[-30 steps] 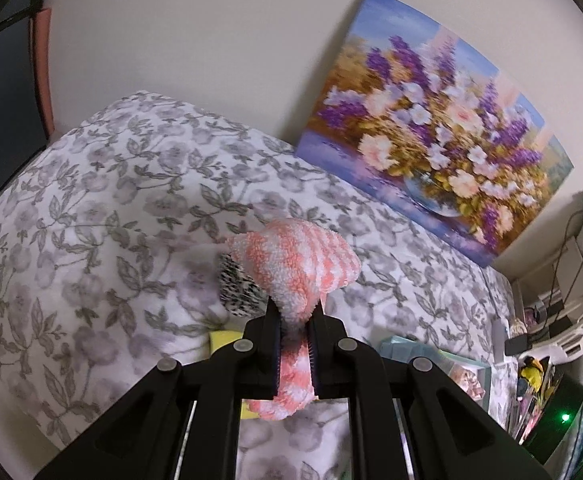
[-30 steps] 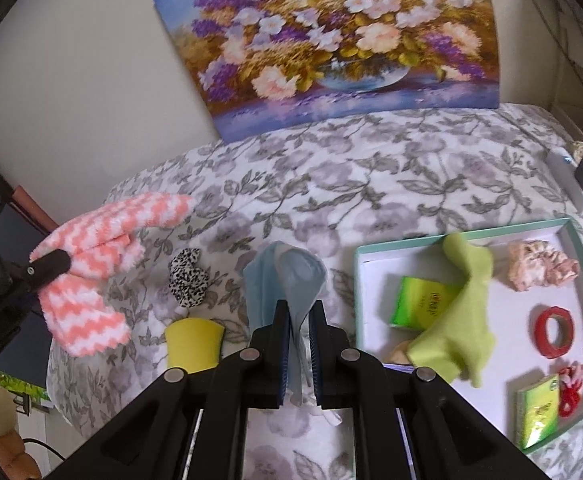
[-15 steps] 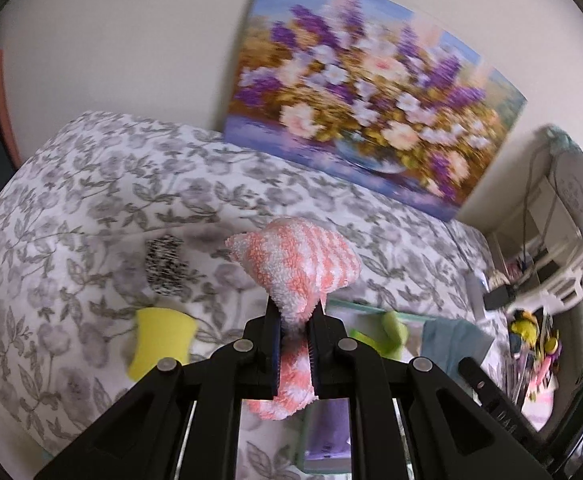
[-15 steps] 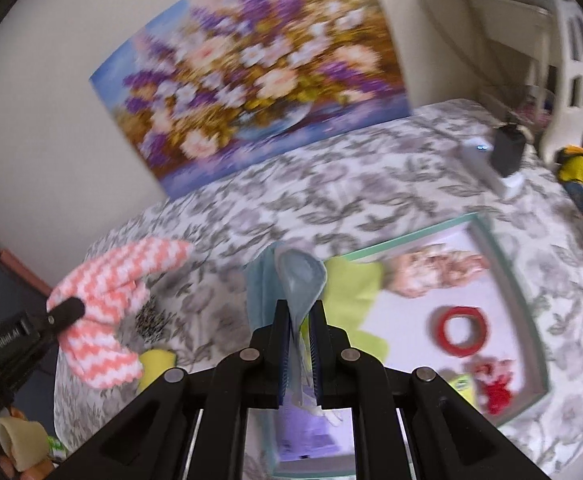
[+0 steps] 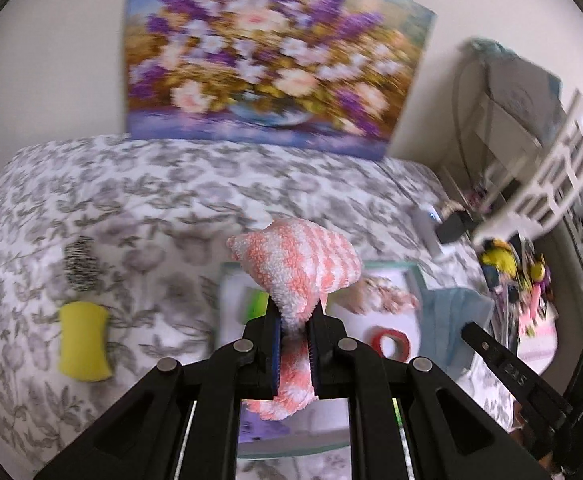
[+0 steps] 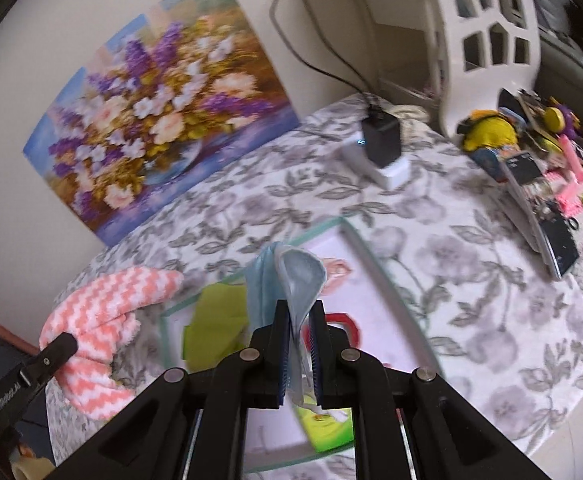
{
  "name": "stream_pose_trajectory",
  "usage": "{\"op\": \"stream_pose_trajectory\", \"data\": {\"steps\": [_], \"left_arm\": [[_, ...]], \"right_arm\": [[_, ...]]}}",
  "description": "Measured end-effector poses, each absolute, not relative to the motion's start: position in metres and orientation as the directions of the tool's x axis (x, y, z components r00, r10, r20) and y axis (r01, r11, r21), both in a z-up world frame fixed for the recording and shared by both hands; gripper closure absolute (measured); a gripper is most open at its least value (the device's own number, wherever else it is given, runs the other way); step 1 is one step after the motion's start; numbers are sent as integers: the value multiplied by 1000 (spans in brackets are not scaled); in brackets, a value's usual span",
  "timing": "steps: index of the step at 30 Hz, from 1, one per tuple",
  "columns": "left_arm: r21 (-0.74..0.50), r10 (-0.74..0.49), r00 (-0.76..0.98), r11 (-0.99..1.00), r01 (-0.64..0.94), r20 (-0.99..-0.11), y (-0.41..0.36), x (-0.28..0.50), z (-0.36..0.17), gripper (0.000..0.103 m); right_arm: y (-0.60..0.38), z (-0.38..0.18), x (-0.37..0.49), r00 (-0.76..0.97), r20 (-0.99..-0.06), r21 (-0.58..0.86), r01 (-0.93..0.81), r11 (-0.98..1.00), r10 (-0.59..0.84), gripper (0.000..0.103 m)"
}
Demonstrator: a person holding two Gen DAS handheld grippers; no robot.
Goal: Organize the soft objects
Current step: 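Carry the zigzag cloth and blue mask over the white tray with both tools, then open both tools to drop the cloth and mask into the tray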
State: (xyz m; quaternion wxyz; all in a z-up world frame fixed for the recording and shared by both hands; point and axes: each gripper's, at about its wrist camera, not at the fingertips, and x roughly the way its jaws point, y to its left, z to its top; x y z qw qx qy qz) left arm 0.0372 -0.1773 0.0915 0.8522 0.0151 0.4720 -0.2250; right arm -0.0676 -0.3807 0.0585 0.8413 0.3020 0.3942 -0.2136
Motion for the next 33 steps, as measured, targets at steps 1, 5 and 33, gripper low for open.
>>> {"op": "stream_pose_trajectory", "data": {"steps": [1,5,33], "left_arm": [[-182,-371,448,894,410,-813,-183,35,89,91],[-154,-361,405,874,461,-840,-209,30,65,91],[-123,-221,194,899,420,-956,-223,47,-33,83]], "right_arm": [[-384,56,-70,593,-796,339,603,722,-122,93],[-389,43,-69,570,-814,331,616,715,-114,93],[-379,-39,-37,347,-936,195,649,735,-59,89]]}}
